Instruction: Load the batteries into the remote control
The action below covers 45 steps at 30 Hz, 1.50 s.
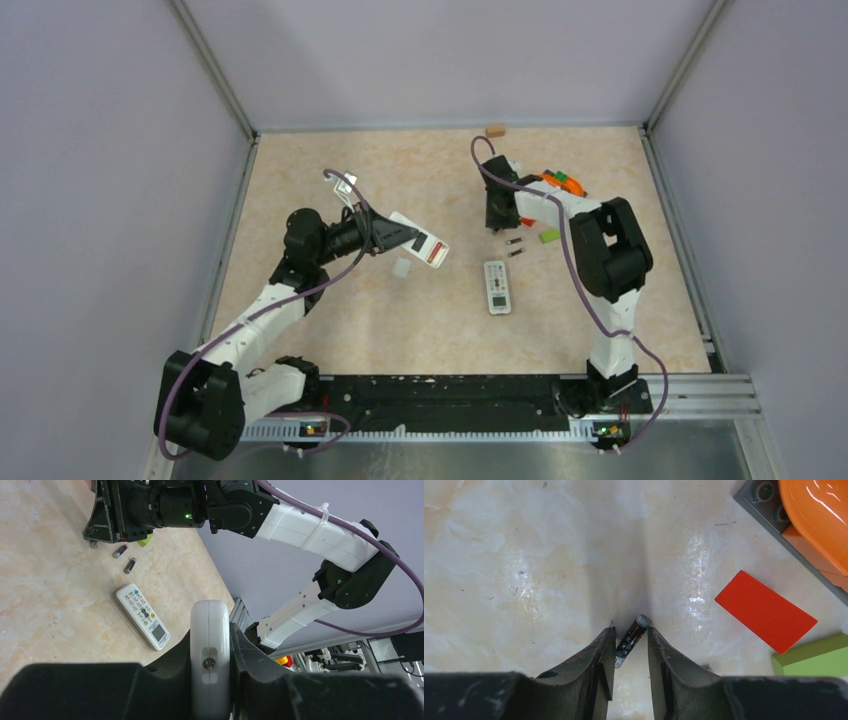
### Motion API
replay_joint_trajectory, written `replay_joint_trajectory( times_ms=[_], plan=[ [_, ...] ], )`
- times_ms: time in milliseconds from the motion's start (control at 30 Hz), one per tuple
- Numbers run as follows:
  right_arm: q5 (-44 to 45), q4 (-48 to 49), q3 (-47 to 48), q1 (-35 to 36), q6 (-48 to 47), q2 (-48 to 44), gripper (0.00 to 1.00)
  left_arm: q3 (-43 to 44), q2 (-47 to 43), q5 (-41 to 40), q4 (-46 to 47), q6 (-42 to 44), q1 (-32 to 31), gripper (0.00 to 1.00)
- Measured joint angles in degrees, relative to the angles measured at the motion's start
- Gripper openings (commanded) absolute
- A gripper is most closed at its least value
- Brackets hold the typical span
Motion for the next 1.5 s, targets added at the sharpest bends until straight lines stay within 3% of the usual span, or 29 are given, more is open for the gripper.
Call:
replay_joint_trajectory(
  times_ms=[167, 233, 333, 700, 933, 1167, 1500],
  plan=[
    [1.7, -0.3, 0.0, 0.2, 3.3, 0.0, 0.23, -0.1, 0.0, 0.0, 0.1, -0.2, 0.0, 0.0],
    [2.4, -0.4, 0.0, 0.4, 4.7, 0.0, 0.07, -0.1, 0.0, 0.0, 0.1, -0.2, 0.0, 0.0],
    [2.6, 0.5, -0.8, 0.4, 5.6, -0.3, 0.0, -0.1, 0.0, 0.0, 0.1, -0.2, 0.0, 0.0],
    [-1.9, 5.1, -10.0, -0.2, 7.1, -8.3, 0.0, -1.3, -0.6, -5.0, -0.7, -0.8, 0.0, 0.0],
    [-11.0, 7.7, -14.2, 0.5, 11.1, -22.4, 0.0, -3.0, -0.7, -12.5, -1.9, -4.4, 0.0, 0.0],
    [-17.0, 12.6, -17.8, 8.4, 21.2, -37.9, 0.0, -6.8, -1.0, -19.9, -2.3, -10.7, 0.0, 0.0],
    [-17.7, 15.1, -17.6, 18.1, 30.5, -38.9, 0.0, -6.9, -1.0, -22.6, -3.2, -15.1, 0.0, 0.0]
  ],
)
